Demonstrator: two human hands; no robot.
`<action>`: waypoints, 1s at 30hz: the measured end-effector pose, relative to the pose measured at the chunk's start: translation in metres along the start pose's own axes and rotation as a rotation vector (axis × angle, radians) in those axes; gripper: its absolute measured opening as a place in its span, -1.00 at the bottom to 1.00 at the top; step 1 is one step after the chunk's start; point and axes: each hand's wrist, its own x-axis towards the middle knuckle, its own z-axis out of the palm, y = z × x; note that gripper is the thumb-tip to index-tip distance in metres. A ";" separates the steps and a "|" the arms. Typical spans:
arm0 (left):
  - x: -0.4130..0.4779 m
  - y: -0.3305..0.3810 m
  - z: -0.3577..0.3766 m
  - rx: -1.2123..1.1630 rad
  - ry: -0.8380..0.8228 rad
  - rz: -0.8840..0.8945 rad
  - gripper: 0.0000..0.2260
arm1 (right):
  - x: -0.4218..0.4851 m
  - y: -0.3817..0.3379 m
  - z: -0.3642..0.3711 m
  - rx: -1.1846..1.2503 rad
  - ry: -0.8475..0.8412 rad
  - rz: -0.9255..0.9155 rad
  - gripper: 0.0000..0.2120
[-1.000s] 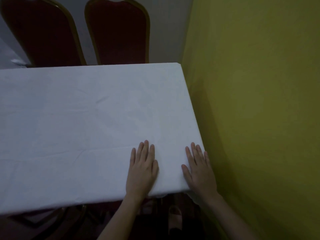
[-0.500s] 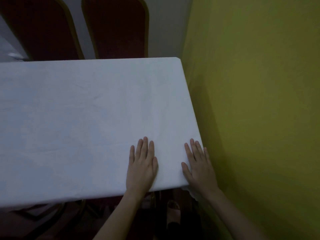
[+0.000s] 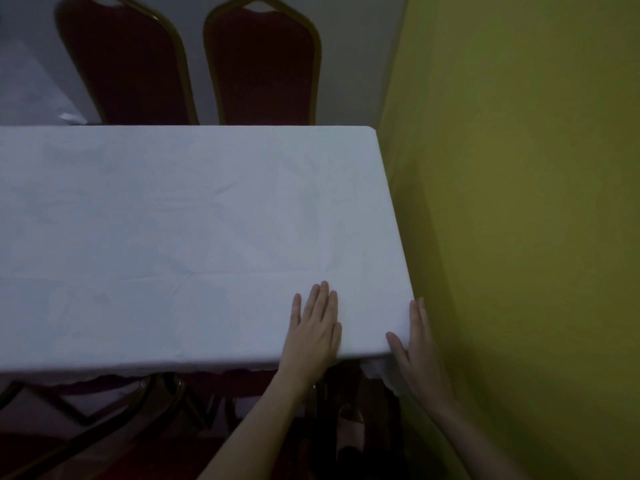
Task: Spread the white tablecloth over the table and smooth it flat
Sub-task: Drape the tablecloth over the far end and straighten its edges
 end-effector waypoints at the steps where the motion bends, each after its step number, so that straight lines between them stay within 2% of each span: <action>1: -0.005 0.003 0.003 -0.004 0.003 0.001 -0.50 | -0.005 0.005 0.002 0.085 0.013 0.036 -0.20; 5: -0.014 0.011 0.007 -0.009 -0.015 -0.038 -0.47 | -0.017 0.014 0.003 0.221 0.039 0.082 -0.17; 12: -0.012 0.011 -0.008 -0.010 -0.183 -0.021 -0.36 | -0.017 0.025 0.001 0.124 -0.005 0.066 -0.19; 16: -0.010 0.007 -0.023 -0.013 -0.233 0.010 -0.43 | -0.016 0.016 -0.003 0.169 0.008 0.075 -0.14; 21: -0.018 0.020 -0.018 0.021 -0.182 0.137 -0.42 | -0.020 0.026 -0.010 0.226 -0.053 0.025 -0.32; 24: -0.019 0.032 -0.004 0.021 -0.172 0.135 -0.34 | -0.022 0.035 -0.011 0.100 0.029 0.060 -0.57; 27: -0.021 0.033 0.002 0.078 -0.177 0.136 -0.22 | -0.021 0.037 -0.010 0.036 0.056 0.081 -0.66; 30: -0.022 0.033 0.004 0.109 -0.168 0.142 -0.18 | -0.022 0.039 -0.005 -0.001 0.093 0.094 -0.72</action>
